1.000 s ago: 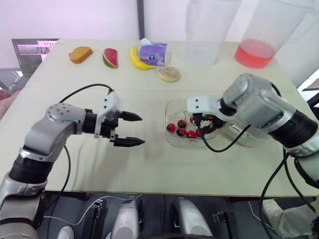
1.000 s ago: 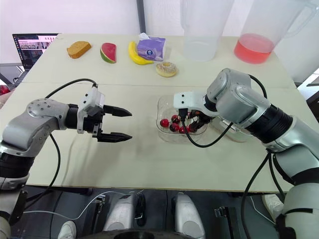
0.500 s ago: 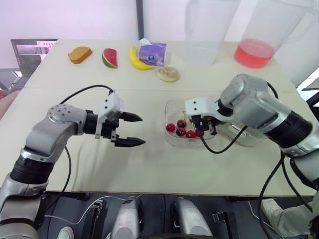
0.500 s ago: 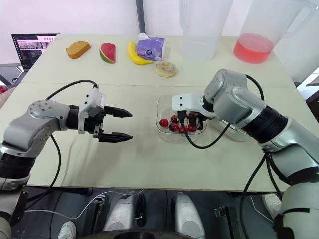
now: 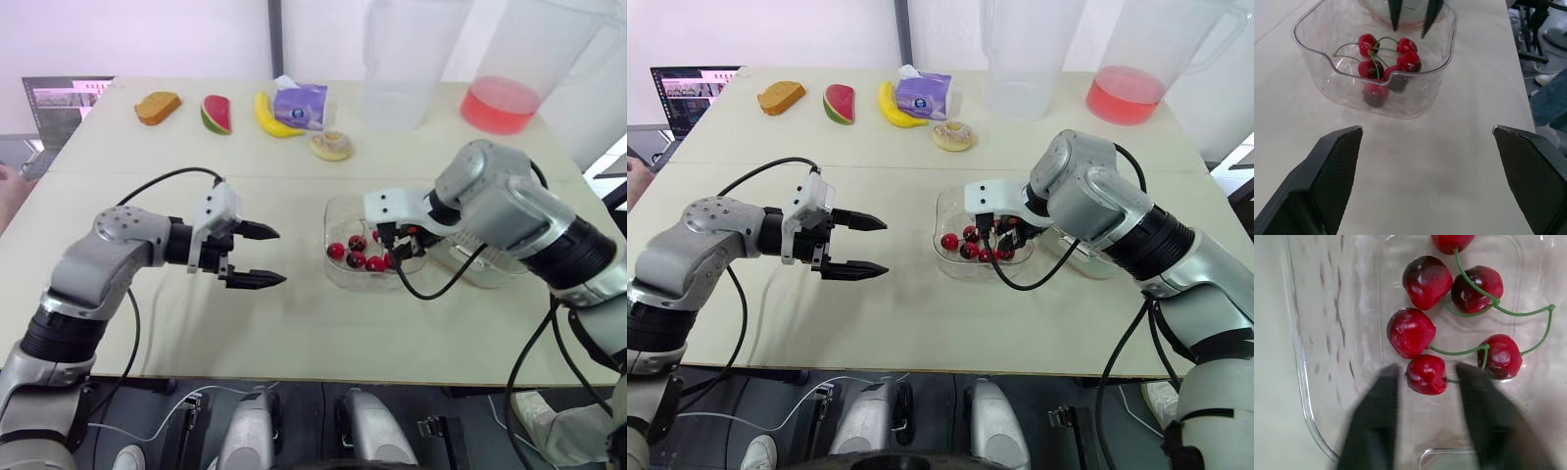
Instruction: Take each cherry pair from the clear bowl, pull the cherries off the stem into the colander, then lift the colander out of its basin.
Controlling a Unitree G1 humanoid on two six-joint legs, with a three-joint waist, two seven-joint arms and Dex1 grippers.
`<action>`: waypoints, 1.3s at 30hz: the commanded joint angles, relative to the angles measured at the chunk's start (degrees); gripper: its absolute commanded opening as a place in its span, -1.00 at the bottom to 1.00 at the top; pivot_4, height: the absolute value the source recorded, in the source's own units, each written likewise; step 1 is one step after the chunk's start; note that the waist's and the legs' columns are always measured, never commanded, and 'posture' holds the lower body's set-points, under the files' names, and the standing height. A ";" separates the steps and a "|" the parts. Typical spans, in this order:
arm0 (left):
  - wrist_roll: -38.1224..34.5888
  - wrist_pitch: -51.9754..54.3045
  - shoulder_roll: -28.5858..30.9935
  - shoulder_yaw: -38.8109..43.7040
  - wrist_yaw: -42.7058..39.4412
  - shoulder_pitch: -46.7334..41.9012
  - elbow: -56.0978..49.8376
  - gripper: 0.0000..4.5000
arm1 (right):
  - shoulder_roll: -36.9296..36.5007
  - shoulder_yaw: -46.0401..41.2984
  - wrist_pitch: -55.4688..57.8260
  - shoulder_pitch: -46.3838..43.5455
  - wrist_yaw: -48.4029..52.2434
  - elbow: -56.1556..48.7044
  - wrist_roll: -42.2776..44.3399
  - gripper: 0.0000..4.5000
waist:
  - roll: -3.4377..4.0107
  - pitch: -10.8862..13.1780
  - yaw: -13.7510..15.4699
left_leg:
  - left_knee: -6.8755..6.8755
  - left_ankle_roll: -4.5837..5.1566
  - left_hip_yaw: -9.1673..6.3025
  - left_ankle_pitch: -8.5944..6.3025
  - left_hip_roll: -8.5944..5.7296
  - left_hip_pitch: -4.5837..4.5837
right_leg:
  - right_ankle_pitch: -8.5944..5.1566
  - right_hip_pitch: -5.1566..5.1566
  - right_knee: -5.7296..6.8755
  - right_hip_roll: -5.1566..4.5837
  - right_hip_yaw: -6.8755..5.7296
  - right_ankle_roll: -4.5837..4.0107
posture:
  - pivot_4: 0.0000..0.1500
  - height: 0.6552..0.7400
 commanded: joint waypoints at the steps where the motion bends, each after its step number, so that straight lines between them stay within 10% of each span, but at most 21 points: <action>1: -1.14 -0.02 0.05 2.08 0.29 -0.28 -2.12 1.00 | 0.00 -1.76 -0.28 -0.33 0.73 -1.49 -0.75 0.76 | 0.00 0.00 0.00 | 0.00 0.00 0.00 0.00 0.00 0.00 | 0.00 0.00 0.00 0.00 0.00 0.00 | 1.00 1.00; 21: -2.43 1.60 -0.47 2.25 1.85 -0.49 -3.11 1.00 | 2.16 3.30 -3.87 1.62 3.13 4.80 -9.08 0.76 | 0.00 0.00 0.04 | 0.05 0.00 0.00 0.00 -0.02 0.00 | 0.00 0.02 0.02 0.03 -0.02 0.00 | 1.00 1.00; 30: -3.21 2.45 -0.25 2.68 2.20 -0.42 -3.57 1.00 | 3.60 2.08 -5.41 1.91 3.72 6.40 -10.84 -0.72 | 0.00 0.00 -0.01 | 0.05 0.00 -0.01 0.00 0.00 0.01 | 0.00 0.02 0.03 0.03 -0.01 0.00 | 1.00 1.00; 39: -2.91 2.35 -0.37 2.62 2.03 -1.25 -2.61 1.00 | 3.90 -3.64 -4.65 -0.98 3.92 3.84 -9.81 -0.80 | 0.00 0.00 -0.01 | 0.05 -0.01 -0.01 0.01 -0.01 0.01 | 0.00 0.02 0.05 0.02 -0.01 0.00 | 1.00 1.00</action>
